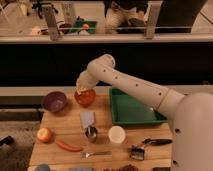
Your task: Place banana in red bowl
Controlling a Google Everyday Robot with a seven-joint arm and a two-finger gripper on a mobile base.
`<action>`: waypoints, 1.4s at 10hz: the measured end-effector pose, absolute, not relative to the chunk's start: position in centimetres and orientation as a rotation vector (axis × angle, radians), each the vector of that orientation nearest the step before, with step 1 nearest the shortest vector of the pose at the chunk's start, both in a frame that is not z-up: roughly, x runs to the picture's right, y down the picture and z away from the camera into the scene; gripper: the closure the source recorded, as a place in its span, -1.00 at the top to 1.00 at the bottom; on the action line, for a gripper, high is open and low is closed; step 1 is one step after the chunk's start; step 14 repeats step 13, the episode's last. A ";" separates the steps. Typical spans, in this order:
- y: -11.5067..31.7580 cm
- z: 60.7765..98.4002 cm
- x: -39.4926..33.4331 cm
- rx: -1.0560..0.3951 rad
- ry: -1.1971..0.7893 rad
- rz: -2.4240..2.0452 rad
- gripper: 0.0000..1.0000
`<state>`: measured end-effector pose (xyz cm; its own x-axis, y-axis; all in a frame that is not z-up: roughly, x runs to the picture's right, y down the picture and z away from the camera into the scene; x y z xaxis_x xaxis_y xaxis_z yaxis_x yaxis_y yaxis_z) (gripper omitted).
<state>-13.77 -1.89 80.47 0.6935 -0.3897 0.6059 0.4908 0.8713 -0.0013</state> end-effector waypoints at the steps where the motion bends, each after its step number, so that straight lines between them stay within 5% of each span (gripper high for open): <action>1: -1.7 80.9 -13.9 -0.168 -0.652 -0.482 -1.00; 14: -0.9 84.4 -13.0 -0.190 -0.739 -0.370 -1.00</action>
